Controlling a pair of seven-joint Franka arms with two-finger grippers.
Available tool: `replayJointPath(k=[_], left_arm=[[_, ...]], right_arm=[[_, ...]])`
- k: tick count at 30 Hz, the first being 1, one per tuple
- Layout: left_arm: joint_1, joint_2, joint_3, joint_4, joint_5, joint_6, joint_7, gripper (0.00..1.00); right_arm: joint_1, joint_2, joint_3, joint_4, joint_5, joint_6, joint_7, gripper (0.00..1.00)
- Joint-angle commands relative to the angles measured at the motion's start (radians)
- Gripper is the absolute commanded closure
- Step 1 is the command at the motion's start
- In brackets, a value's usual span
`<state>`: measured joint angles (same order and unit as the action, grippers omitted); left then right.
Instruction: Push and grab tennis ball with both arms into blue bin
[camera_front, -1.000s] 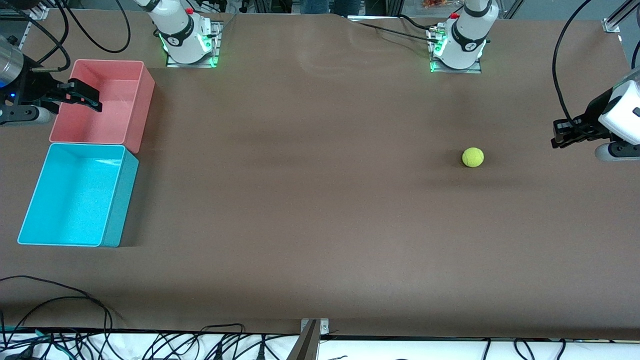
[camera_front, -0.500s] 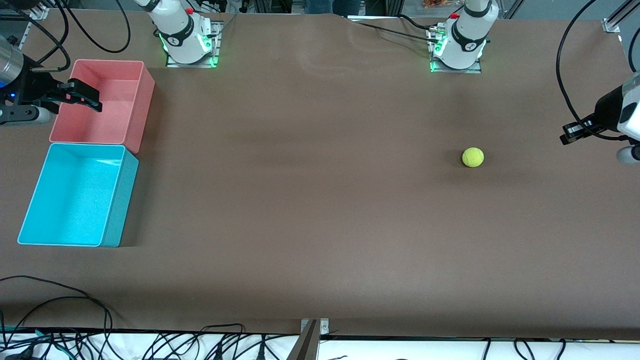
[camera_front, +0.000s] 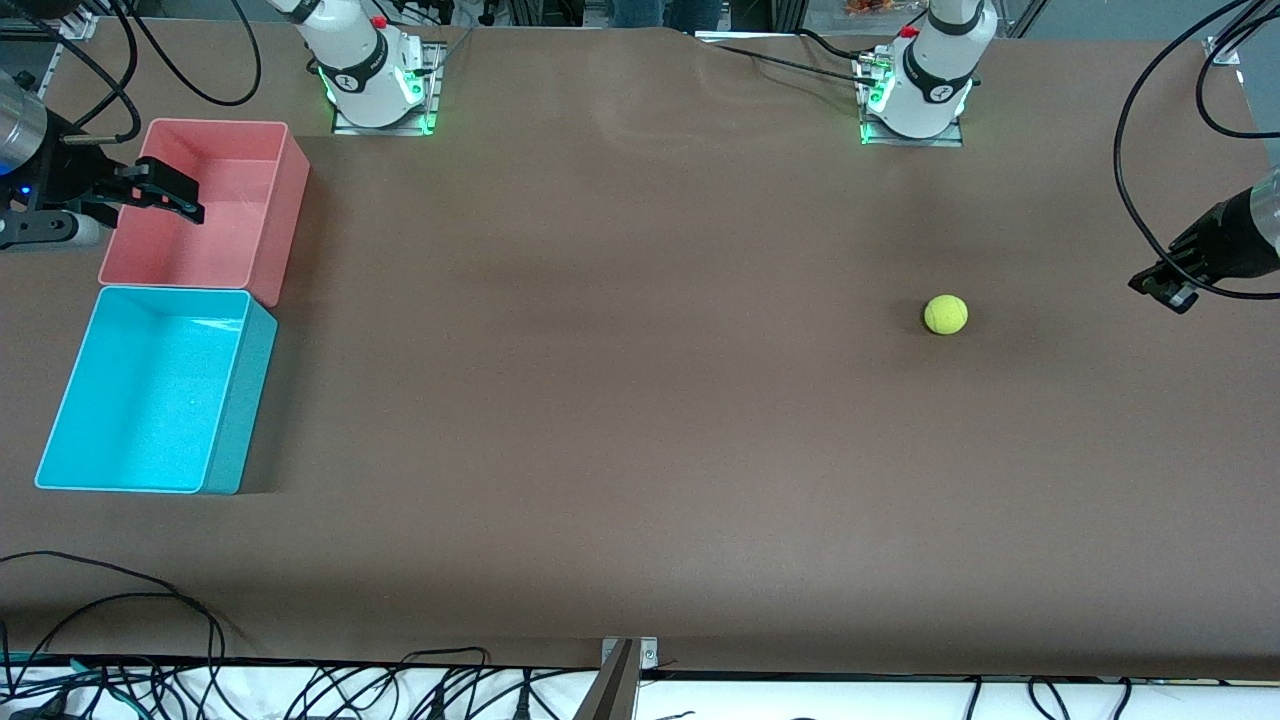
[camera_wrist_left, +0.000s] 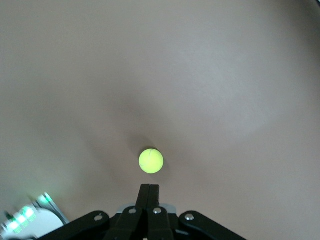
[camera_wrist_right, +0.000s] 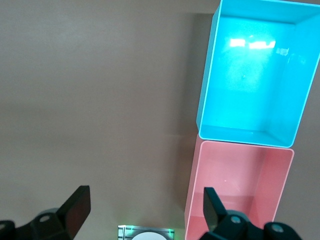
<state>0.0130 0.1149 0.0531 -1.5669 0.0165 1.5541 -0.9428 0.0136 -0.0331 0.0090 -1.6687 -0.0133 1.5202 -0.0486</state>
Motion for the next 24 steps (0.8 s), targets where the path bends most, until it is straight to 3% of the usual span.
replayJointPath(k=[1, 9, 24], left_arm=[[0.004, 0.041, -0.007, 0.002, 0.013, 0.021, -0.275, 1.0], [0.005, 0.068, -0.01, -0.088, 0.02, 0.09, -0.537, 1.0], [0.045, 0.051, -0.009, -0.376, 0.022, 0.316, -0.634, 1.0]], right_arm=[[0.0, -0.007, 0.0, 0.009, 0.003, -0.017, 0.009, 0.0], [-0.001, -0.005, -0.003, 0.009, 0.003, -0.017, 0.007, 0.0], [-0.003, -0.005, -0.004, 0.009, 0.004, -0.017, 0.007, 0.0]])
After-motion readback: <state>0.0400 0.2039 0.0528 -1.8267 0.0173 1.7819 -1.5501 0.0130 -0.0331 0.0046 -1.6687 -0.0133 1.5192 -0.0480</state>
